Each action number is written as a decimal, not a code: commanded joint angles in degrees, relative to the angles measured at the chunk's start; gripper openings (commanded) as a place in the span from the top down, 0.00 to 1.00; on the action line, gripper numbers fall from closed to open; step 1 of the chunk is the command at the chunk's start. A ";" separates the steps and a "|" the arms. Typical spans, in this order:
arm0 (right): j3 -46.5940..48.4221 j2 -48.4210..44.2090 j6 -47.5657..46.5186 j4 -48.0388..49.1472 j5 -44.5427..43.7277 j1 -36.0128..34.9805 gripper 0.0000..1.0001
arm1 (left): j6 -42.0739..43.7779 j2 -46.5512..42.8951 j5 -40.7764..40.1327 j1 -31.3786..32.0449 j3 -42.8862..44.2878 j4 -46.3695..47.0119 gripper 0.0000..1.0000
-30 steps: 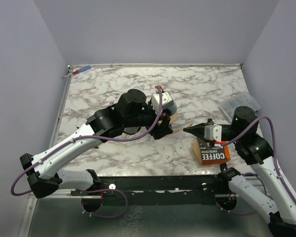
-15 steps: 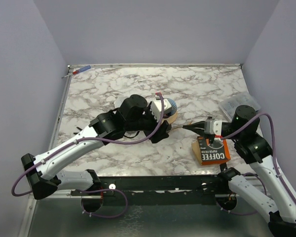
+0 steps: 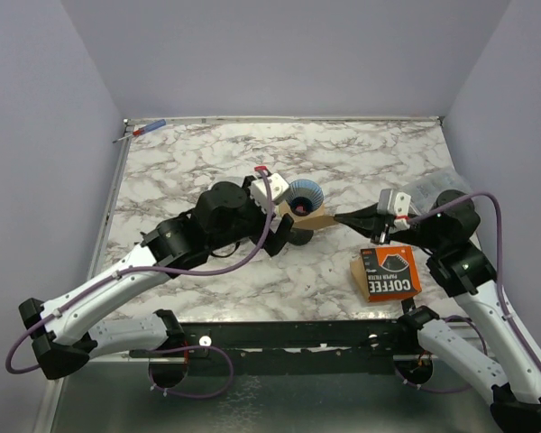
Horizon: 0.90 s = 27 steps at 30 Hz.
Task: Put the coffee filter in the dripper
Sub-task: Pick up the coffee filter from the center of the board.
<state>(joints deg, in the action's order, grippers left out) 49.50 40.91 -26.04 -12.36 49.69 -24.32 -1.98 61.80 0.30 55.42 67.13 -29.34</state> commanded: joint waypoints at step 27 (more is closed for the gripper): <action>11.87 6.60 62.20 17.12 -22.89 -0.12 0.99 | -25.73 -6.24 10.34 -4.47 -13.43 48.59 0.23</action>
<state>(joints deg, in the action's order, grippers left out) 59.90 47.86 33.56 3.97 28.18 -24.32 -23.86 53.67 4.91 52.29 53.23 14.06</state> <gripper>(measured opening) 0.005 0.797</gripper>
